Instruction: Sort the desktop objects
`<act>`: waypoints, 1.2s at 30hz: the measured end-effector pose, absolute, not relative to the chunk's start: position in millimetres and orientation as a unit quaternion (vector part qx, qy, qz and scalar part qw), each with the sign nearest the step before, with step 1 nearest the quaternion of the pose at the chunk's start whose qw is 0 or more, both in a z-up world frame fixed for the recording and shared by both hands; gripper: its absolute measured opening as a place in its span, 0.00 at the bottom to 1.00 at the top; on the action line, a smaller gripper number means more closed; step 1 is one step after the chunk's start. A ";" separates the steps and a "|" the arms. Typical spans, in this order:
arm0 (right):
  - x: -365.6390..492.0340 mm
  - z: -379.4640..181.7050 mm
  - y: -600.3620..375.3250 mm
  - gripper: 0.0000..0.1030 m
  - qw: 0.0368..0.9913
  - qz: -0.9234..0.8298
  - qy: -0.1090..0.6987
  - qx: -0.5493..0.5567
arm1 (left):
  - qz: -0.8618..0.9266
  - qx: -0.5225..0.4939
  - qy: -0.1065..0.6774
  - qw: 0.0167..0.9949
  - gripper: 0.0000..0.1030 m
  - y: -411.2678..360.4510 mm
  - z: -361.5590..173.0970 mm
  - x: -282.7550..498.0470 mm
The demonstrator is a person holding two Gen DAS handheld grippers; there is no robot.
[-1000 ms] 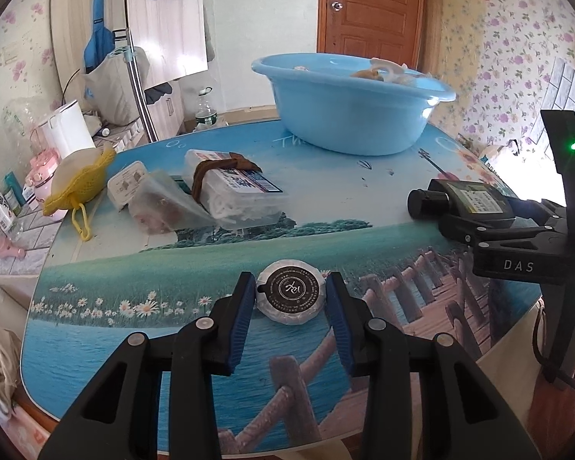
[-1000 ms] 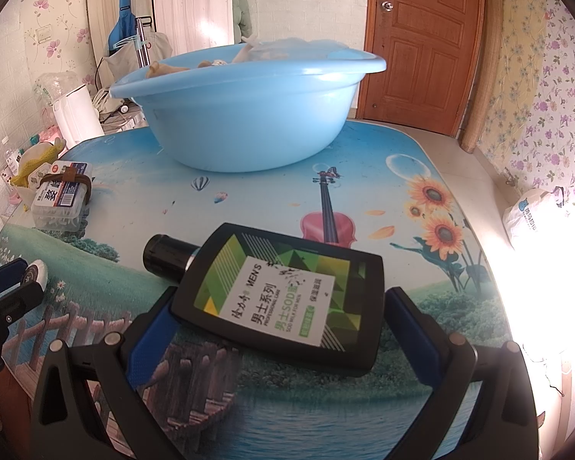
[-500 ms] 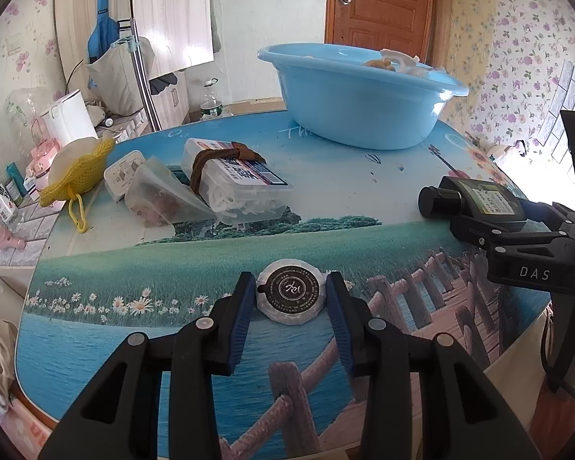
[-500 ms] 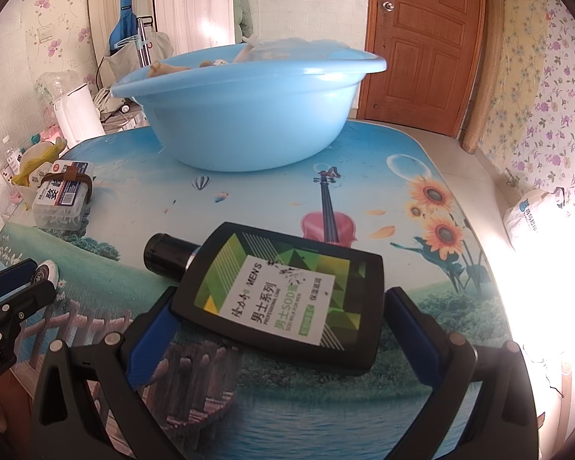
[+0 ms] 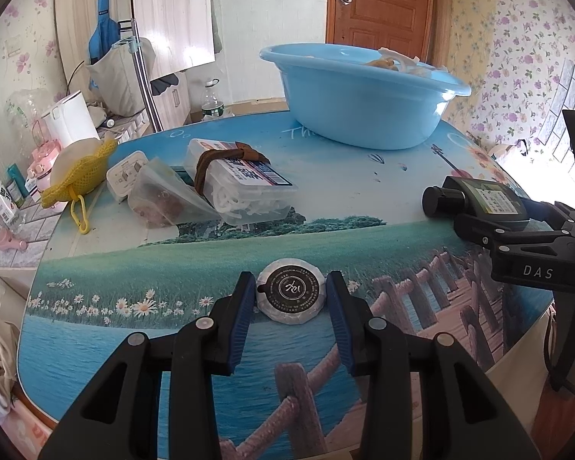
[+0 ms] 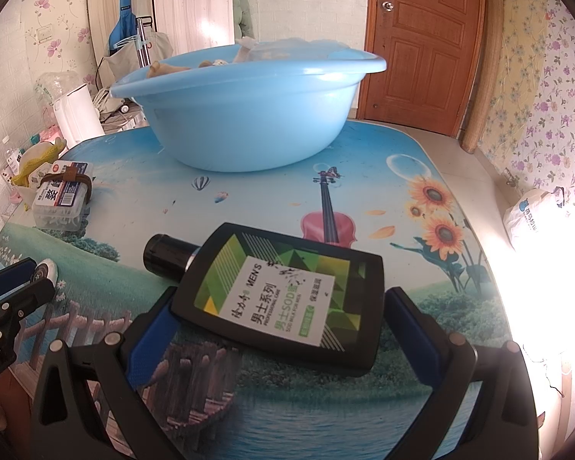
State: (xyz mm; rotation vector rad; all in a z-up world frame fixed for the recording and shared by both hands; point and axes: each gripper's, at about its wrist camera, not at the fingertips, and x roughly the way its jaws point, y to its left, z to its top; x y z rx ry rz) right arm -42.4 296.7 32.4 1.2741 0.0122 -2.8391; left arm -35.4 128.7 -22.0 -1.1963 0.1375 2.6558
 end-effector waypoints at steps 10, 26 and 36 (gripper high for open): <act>-42.4 32.4 296.5 1.00 0.015 -0.912 0.004 0.409 | 0.905 -0.408 0.047 0.112 0.36 128.8 -22.0 -35.3; -42.5 32.5 296.0 1.00 0.015 -0.912 0.004 0.410 | 0.904 -0.411 0.044 0.110 0.36 124.2 -21.0 -35.7; -42.3 32.7 296.3 1.00 0.013 -0.912 0.003 0.409 | 0.905 -0.408 0.044 0.115 0.36 121.5 -21.2 -34.1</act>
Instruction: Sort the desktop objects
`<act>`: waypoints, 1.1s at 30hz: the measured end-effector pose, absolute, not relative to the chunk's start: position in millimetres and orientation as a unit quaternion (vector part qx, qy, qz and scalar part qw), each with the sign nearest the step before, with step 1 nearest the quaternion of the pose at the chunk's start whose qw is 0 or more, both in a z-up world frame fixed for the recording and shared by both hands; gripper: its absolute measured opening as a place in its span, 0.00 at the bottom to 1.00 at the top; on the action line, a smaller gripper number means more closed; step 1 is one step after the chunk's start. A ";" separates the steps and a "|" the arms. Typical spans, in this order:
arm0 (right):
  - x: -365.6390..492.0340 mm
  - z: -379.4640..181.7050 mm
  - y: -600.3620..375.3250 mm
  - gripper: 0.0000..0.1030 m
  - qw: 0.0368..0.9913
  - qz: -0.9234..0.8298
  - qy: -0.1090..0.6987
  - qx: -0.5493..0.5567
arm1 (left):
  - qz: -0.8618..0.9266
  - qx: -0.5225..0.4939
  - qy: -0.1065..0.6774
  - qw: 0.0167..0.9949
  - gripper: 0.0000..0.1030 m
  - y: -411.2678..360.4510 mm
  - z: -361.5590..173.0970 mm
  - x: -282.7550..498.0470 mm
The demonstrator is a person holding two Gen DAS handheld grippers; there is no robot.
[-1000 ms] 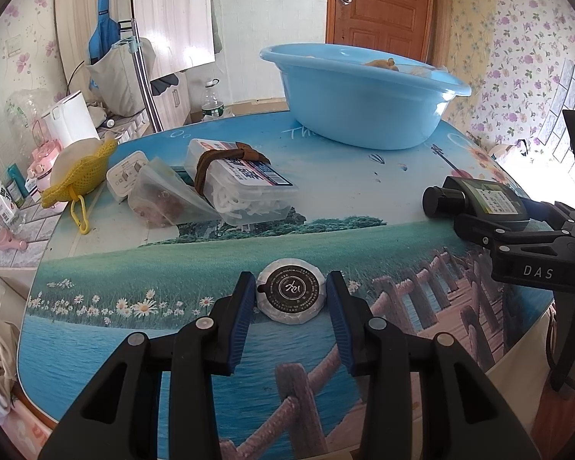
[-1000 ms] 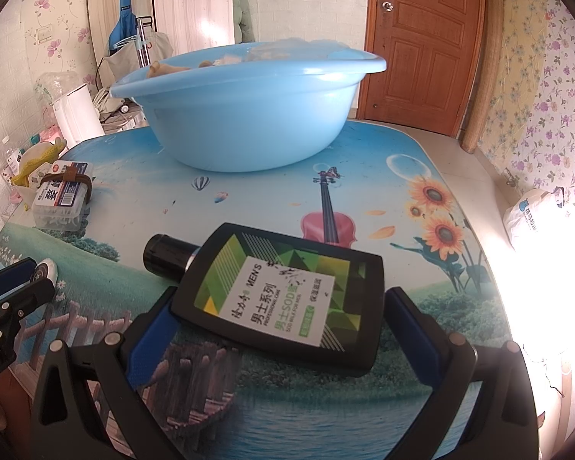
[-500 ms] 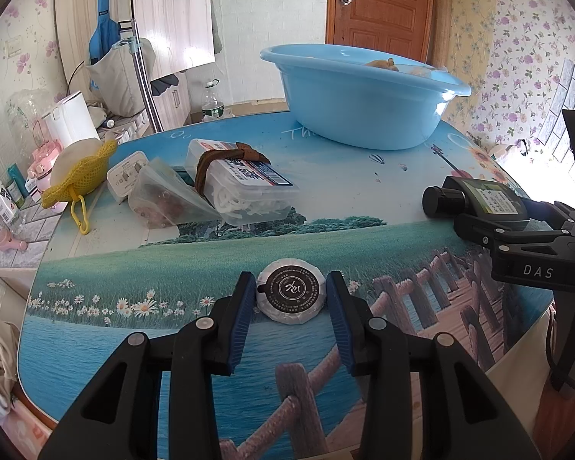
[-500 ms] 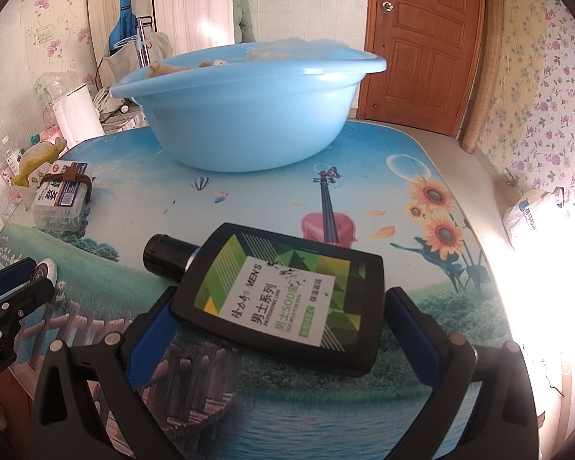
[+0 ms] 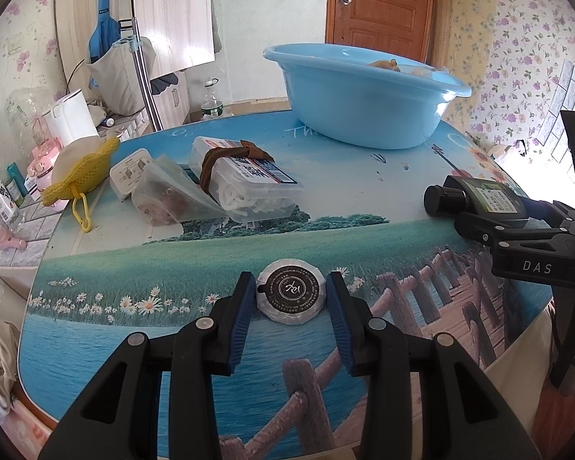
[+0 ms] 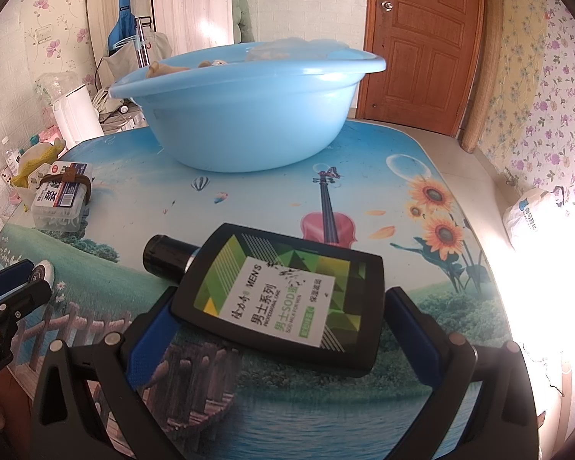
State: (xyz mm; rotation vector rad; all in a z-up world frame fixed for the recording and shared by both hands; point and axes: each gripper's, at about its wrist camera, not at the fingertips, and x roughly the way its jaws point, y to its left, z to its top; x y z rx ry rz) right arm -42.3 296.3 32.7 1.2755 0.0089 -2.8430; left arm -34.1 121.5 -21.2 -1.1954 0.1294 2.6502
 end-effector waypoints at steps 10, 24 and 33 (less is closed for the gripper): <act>-41.3 32.3 297.2 1.00 0.014 -0.913 0.003 0.408 | 0.905 -0.407 0.046 0.115 0.36 121.5 -20.7 -33.9; -40.2 32.4 297.5 1.00 0.016 -0.913 0.004 0.409 | 0.903 -0.412 0.049 0.109 0.36 123.2 -21.0 -34.9; -41.0 32.6 296.6 1.00 0.009 -0.913 0.002 0.408 | 0.904 -0.412 0.049 0.106 0.36 123.2 -21.1 -32.1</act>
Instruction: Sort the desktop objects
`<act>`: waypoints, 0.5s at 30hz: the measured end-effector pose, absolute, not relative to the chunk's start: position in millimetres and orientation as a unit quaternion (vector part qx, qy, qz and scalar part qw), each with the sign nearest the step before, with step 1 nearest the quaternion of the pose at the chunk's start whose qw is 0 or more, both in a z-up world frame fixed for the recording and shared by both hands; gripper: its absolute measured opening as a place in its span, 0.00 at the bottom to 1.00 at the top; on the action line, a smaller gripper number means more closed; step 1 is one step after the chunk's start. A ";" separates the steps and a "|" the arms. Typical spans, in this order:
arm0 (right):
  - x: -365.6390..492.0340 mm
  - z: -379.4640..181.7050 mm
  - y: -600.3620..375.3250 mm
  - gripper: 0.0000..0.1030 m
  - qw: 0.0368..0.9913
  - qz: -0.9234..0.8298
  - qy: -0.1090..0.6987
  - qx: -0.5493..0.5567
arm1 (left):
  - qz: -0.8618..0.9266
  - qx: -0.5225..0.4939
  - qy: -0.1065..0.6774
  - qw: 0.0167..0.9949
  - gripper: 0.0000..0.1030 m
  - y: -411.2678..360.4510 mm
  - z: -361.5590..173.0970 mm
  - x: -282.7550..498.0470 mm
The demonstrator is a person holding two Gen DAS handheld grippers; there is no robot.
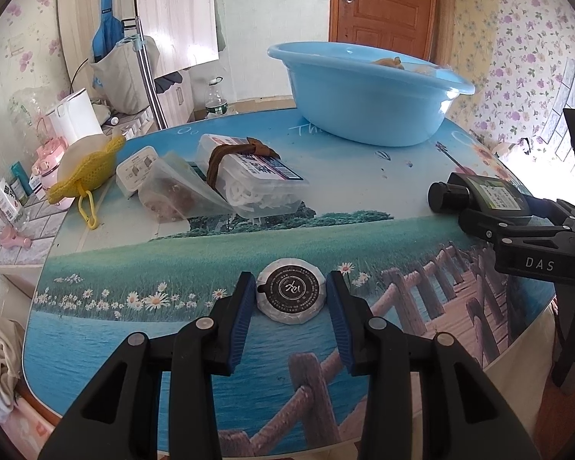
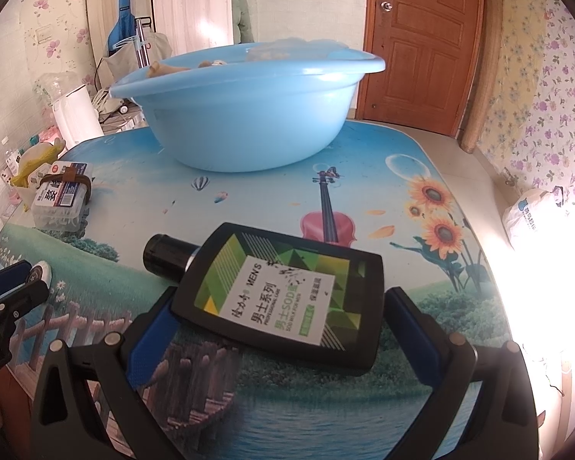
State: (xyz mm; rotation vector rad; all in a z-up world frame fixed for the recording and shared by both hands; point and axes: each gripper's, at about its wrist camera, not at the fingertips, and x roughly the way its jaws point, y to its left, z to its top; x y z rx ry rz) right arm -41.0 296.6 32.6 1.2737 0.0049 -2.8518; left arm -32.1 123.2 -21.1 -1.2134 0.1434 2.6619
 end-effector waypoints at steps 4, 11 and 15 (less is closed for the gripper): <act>-41.1 32.5 295.6 1.00 0.008 -0.913 0.001 0.407 | 0.904 -0.411 0.050 0.105 0.36 122.6 -21.3 -29.9; -43.1 35.6 296.3 0.95 0.050 -0.908 0.019 0.416 | 0.904 -0.412 0.048 0.101 0.36 120.4 -20.7 -31.1; -42.9 39.3 303.5 0.95 0.092 -0.896 0.023 0.434 | 0.906 -0.407 0.050 0.101 0.36 118.9 -17.5 -30.7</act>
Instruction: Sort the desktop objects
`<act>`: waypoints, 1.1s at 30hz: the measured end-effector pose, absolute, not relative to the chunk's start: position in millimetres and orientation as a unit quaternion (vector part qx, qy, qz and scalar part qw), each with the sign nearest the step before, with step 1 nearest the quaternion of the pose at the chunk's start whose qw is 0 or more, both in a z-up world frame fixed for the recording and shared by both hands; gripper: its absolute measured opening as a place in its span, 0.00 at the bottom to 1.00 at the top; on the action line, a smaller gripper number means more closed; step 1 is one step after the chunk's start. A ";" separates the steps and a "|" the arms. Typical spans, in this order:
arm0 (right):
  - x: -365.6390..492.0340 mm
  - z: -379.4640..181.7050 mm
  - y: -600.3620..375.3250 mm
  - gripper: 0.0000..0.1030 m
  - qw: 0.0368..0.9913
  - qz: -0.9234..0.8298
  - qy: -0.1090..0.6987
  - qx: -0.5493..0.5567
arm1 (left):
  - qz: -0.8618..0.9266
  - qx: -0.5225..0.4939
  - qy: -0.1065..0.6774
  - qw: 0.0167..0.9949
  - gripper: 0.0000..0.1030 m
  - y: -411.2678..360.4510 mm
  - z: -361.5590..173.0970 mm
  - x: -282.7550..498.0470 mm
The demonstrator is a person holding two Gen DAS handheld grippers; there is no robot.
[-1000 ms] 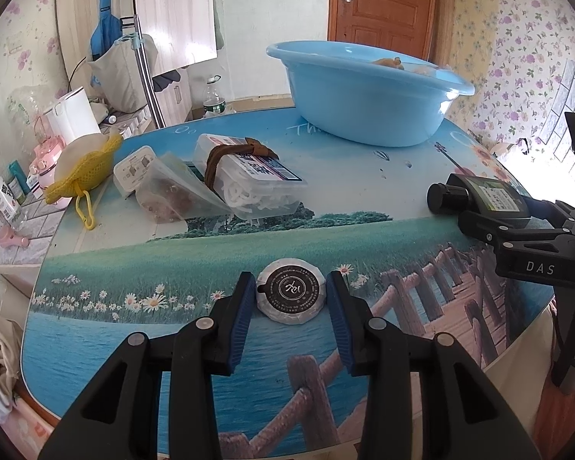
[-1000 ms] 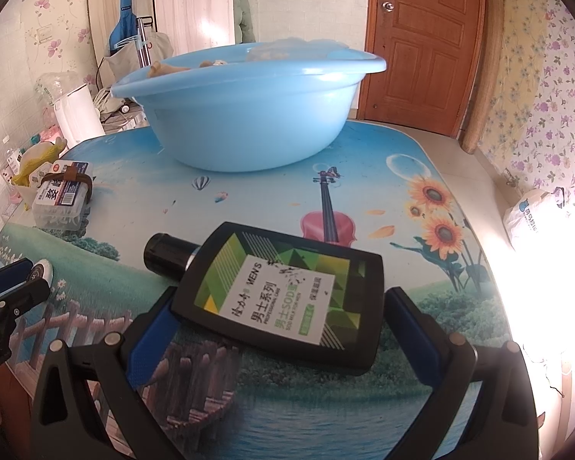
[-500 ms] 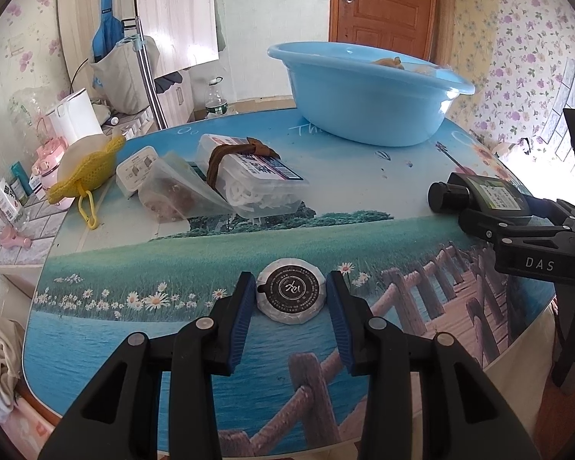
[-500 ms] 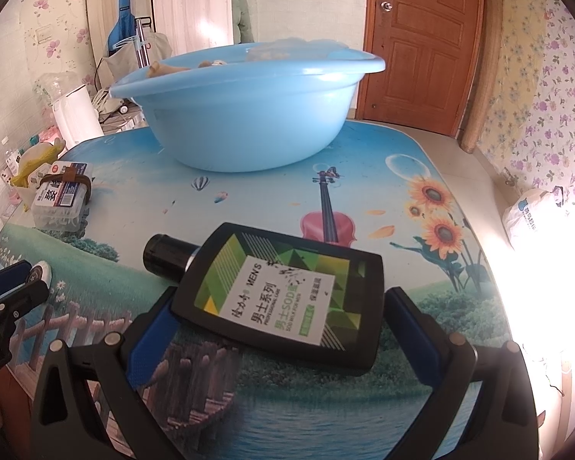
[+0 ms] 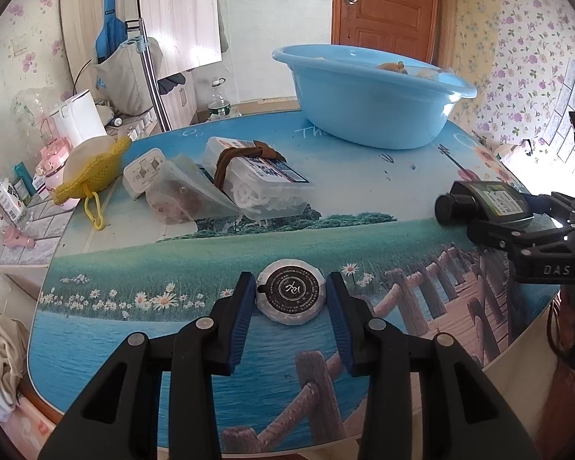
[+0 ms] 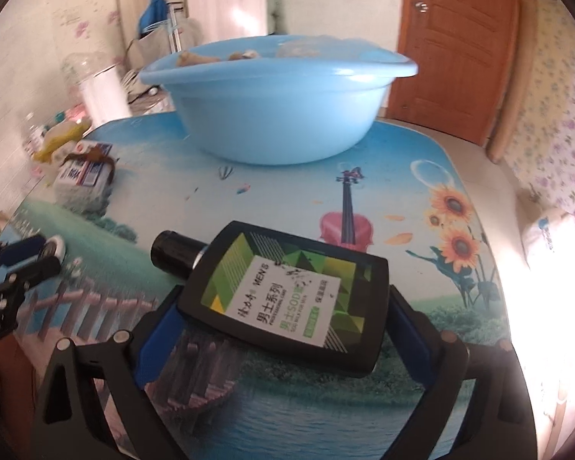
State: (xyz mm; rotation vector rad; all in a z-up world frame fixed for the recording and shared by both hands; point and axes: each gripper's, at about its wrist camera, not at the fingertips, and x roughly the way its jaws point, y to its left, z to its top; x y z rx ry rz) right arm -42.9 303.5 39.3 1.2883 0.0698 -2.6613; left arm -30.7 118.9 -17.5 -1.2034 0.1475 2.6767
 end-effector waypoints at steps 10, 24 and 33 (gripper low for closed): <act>-24.9 95.0 335.7 0.89 0.157 -0.903 0.048 0.397 | 0.916 -0.380 0.041 0.120 0.36 115.1 18.7 -39.1; -21.2 112.4 351.0 0.88 0.204 -0.899 0.011 0.389 | 0.920 -0.371 0.018 0.125 0.36 110.9 40.1 -50.6; -26.6 168.5 341.1 0.88 0.246 -0.903 0.011 0.353 | 0.925 -0.350 0.012 0.146 0.36 118.1 76.5 -68.3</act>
